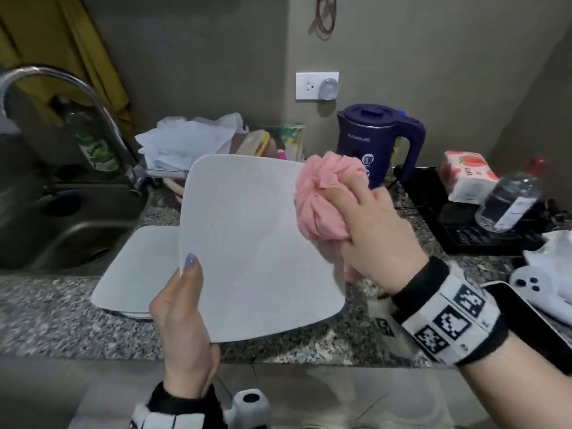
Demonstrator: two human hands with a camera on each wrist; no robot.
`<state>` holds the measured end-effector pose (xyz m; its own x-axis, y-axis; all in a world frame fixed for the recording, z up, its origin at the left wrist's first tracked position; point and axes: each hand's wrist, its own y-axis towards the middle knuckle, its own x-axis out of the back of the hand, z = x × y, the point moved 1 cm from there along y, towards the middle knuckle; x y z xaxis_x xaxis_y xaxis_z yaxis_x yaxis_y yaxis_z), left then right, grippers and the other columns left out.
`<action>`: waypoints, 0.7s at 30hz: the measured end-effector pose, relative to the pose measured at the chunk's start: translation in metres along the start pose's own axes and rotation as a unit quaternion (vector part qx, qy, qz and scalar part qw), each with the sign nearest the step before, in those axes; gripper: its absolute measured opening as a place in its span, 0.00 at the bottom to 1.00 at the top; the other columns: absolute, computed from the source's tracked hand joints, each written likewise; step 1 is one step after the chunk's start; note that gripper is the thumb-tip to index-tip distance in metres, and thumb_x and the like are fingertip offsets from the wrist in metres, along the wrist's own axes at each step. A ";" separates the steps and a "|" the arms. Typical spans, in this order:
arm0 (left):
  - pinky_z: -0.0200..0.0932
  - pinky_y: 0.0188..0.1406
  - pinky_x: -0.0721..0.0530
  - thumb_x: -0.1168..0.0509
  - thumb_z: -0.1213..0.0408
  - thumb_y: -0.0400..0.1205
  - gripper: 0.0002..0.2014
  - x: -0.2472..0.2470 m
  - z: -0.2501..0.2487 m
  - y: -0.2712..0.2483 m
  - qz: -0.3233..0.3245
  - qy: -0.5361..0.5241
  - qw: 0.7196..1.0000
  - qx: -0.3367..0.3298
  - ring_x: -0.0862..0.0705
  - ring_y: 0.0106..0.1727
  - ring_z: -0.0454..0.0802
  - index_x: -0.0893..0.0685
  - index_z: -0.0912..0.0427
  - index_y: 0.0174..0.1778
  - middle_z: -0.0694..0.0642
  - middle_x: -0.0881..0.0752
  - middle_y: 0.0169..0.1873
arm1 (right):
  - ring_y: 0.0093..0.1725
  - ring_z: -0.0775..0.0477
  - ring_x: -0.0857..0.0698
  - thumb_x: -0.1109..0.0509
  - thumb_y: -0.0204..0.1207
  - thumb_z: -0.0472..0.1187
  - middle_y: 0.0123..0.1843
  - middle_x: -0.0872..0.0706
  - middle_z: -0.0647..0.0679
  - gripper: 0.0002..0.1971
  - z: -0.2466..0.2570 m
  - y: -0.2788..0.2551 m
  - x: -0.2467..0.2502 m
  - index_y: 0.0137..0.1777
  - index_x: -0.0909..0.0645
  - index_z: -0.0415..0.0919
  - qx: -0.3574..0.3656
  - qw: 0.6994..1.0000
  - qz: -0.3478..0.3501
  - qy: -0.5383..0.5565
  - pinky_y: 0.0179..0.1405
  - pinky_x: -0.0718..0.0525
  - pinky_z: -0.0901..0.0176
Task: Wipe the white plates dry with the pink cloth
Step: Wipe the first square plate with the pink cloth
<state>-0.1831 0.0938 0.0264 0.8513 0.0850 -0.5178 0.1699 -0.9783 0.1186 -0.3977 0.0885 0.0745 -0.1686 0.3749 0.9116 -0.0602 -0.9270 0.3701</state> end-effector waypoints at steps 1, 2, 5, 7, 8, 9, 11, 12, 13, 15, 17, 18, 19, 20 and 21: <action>0.44 0.49 0.11 0.44 0.62 0.88 0.17 0.001 0.000 0.000 0.002 -0.001 1.000 -0.008 0.11 0.58 0.48 0.08 0.49 0.53 0.49 0.09 0.54 | 0.62 0.44 0.28 0.34 0.64 0.48 0.70 0.33 0.50 0.35 -0.010 -0.009 -0.010 0.74 0.35 0.54 -0.036 0.992 -0.003 0.119 0.48 0.24 0.51; 0.44 0.51 0.12 0.44 0.62 0.87 0.18 0.001 -0.001 -0.002 0.003 0.000 1.000 -0.010 0.11 0.58 0.47 0.07 0.45 0.51 0.48 0.09 0.54 | 0.62 0.48 0.24 0.30 0.60 0.48 0.68 0.29 0.49 0.36 -0.018 -0.017 -0.017 0.72 0.33 0.52 -0.083 0.962 -0.007 0.260 0.52 0.23 0.54; 0.47 0.56 0.13 0.44 0.59 0.86 0.18 0.003 -0.001 -0.003 -0.003 -0.002 1.000 -0.004 0.12 0.59 0.48 0.07 0.42 0.48 0.47 0.09 0.55 | 0.46 0.54 0.11 0.11 0.46 0.49 0.55 0.13 0.40 0.41 -0.032 -0.033 -0.023 0.60 0.20 0.35 -0.224 0.746 0.081 0.622 0.45 0.14 0.61; 0.48 0.60 0.15 0.45 0.57 0.86 0.17 0.001 -0.001 -0.002 0.008 0.003 1.000 0.012 0.13 0.61 0.48 0.08 0.45 0.53 0.48 0.10 0.58 | 0.39 0.46 0.09 0.09 0.41 0.44 0.47 0.09 0.34 0.33 -0.034 -0.041 -0.022 0.47 0.11 0.31 -0.271 0.599 0.145 0.739 0.39 0.10 0.59; 0.48 0.62 0.16 0.45 0.57 0.86 0.17 -0.002 -0.003 -0.002 0.021 0.016 0.999 0.018 0.14 0.64 0.47 0.10 0.48 0.57 0.48 0.11 0.60 | 0.39 0.44 0.08 0.09 0.39 0.41 0.46 0.09 0.33 0.29 -0.033 -0.043 -0.017 0.43 0.10 0.31 -0.269 0.584 0.153 0.750 0.37 0.10 0.59; 0.45 0.66 0.18 0.46 0.57 0.86 0.18 -0.001 0.000 -0.002 0.032 0.041 0.999 0.017 0.15 0.65 0.45 0.13 0.52 0.62 0.48 0.12 0.62 | 0.39 0.43 0.08 0.10 0.39 0.38 0.46 0.09 0.32 0.26 -0.036 -0.043 -0.015 0.40 0.09 0.31 -0.265 0.590 0.144 0.749 0.34 0.11 0.60; 0.30 0.68 0.25 0.48 0.59 0.87 0.18 -0.002 0.003 -0.002 0.053 0.083 0.995 0.033 0.19 0.65 0.30 0.21 0.54 0.69 0.42 0.16 0.65 | 0.38 0.43 0.08 0.10 0.34 0.37 0.43 0.09 0.34 0.27 -0.041 -0.043 -0.010 0.38 0.09 0.32 -0.258 0.600 0.107 0.750 0.31 0.12 0.60; 0.26 0.68 0.28 0.48 0.59 0.87 0.18 -0.001 0.006 -0.001 0.064 0.102 0.992 0.040 0.20 0.63 0.24 0.23 0.53 0.71 0.37 0.19 0.66 | 0.38 0.43 0.08 0.09 0.30 0.40 0.43 0.09 0.34 0.30 -0.040 -0.044 -0.005 0.38 0.09 0.33 -0.253 0.606 0.097 0.748 0.31 0.12 0.60; 0.29 0.69 0.26 0.47 0.56 0.86 0.19 0.001 0.006 0.001 0.085 0.097 0.990 0.061 0.20 0.63 0.25 0.23 0.51 0.71 0.37 0.18 0.66 | 0.38 0.44 0.08 0.08 0.27 0.43 0.43 0.09 0.35 0.33 -0.044 -0.045 -0.006 0.38 0.09 0.34 -0.248 0.615 0.089 0.743 0.32 0.12 0.59; 0.41 0.65 0.19 0.46 0.51 0.83 0.23 0.001 0.004 0.004 0.131 0.037 0.980 0.147 0.16 0.65 0.41 0.22 0.51 0.72 0.44 0.14 0.65 | 0.38 0.44 0.08 0.08 0.26 0.45 0.43 0.09 0.35 0.35 -0.046 -0.048 -0.007 0.38 0.09 0.34 -0.237 0.622 0.077 0.742 0.33 0.12 0.60; 0.47 0.62 0.17 0.49 0.50 0.84 0.23 -0.001 -0.001 0.004 0.154 -0.012 0.967 0.204 0.15 0.65 0.50 0.22 0.51 0.72 0.51 0.13 0.65 | 0.36 0.44 0.09 0.08 0.27 0.44 0.41 0.09 0.35 0.33 -0.046 -0.050 -0.009 0.37 0.09 0.33 -0.246 0.615 0.072 0.746 0.32 0.12 0.61; 0.47 0.61 0.16 0.51 0.49 0.85 0.23 -0.003 -0.003 0.003 0.167 -0.008 0.963 0.209 0.14 0.65 0.50 0.22 0.50 0.72 0.51 0.13 0.64 | 0.34 0.45 0.09 0.08 0.32 0.42 0.38 0.09 0.36 0.28 -0.046 -0.052 -0.010 0.35 0.09 0.33 -0.253 0.604 0.070 0.752 0.30 0.13 0.62; 0.45 0.61 0.16 0.52 0.48 0.85 0.23 -0.002 -0.001 0.003 0.167 0.007 0.965 0.203 0.14 0.64 0.49 0.22 0.49 0.71 0.50 0.13 0.64 | 0.32 0.45 0.09 0.09 0.39 0.38 0.36 0.09 0.36 0.21 -0.048 -0.053 -0.013 0.33 0.09 0.33 -0.261 0.596 0.070 0.756 0.29 0.13 0.63; 0.44 0.61 0.16 0.52 0.48 0.86 0.22 -0.003 0.001 0.002 0.157 0.028 0.970 0.186 0.14 0.64 0.47 0.21 0.47 0.70 0.48 0.13 0.64 | 0.32 0.45 0.09 0.09 0.42 0.37 0.36 0.09 0.36 0.19 -0.046 -0.055 -0.013 0.33 0.10 0.33 -0.270 0.592 0.072 0.756 0.28 0.13 0.63; 0.43 0.62 0.16 0.52 0.49 0.86 0.21 -0.003 0.004 0.002 0.141 0.058 0.976 0.157 0.14 0.64 0.45 0.21 0.46 0.69 0.46 0.13 0.63 | 0.33 0.45 0.09 0.08 0.38 0.40 0.37 0.09 0.36 0.22 -0.045 -0.057 -0.016 0.33 0.09 0.33 -0.271 0.596 0.070 0.752 0.29 0.13 0.63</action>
<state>-0.1876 0.0908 0.0246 0.8962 -0.1920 -0.4000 -0.2236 -0.9741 -0.0335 -0.4357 0.1349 0.0311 -0.8769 0.2399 -0.4164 -0.1817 -0.9677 -0.1749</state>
